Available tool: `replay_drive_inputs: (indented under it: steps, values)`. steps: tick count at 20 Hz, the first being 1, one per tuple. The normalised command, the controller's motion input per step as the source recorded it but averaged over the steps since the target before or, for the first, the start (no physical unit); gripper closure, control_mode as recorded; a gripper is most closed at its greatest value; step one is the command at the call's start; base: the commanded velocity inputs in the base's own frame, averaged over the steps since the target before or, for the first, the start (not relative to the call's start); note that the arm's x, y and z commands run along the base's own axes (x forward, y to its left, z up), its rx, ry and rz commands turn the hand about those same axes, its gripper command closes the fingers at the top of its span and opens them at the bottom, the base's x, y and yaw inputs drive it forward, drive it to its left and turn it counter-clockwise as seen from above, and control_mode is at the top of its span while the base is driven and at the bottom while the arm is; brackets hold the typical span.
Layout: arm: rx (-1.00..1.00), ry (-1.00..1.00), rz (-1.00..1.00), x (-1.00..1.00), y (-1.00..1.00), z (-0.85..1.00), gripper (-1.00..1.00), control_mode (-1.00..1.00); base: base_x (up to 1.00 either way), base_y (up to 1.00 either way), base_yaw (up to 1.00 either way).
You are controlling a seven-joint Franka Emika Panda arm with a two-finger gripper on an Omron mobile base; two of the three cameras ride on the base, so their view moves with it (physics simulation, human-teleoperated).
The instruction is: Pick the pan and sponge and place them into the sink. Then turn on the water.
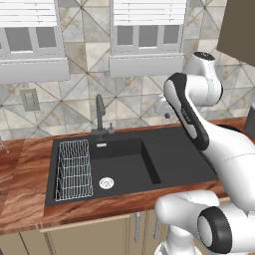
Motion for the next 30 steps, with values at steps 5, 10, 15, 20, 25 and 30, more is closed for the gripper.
replay_drive_inputs:
  steps: [5,10,15,20,25,30]
  values:
    - [0.0,0.0,0.0,0.0,-0.03,-0.07,-1.0,-1.0,0.0,0.0,0.0]
    - [0.0,0.0,0.0,0.0,-0.14,-0.09,-1.0,-1.0,0.0,0.0,0.0]
    - [0.0,0.0,0.0,0.0,-0.24,-0.07,-1.0,-1.0,0.0,0.0,0.0]
    - [0.0,0.0,0.0,0.0,-0.3,-0.08,-1.0,-1.0,0.0,0.0,0.0]
    - [0.0,0.0,0.0,0.0,-0.3,-0.2,-1.0,-1.0,0.0,0.0,0.0]
    - [0.0,0.0,0.0,0.01,-0.28,-0.25,-1.0,-1.0,0.0,0.0,0.0]
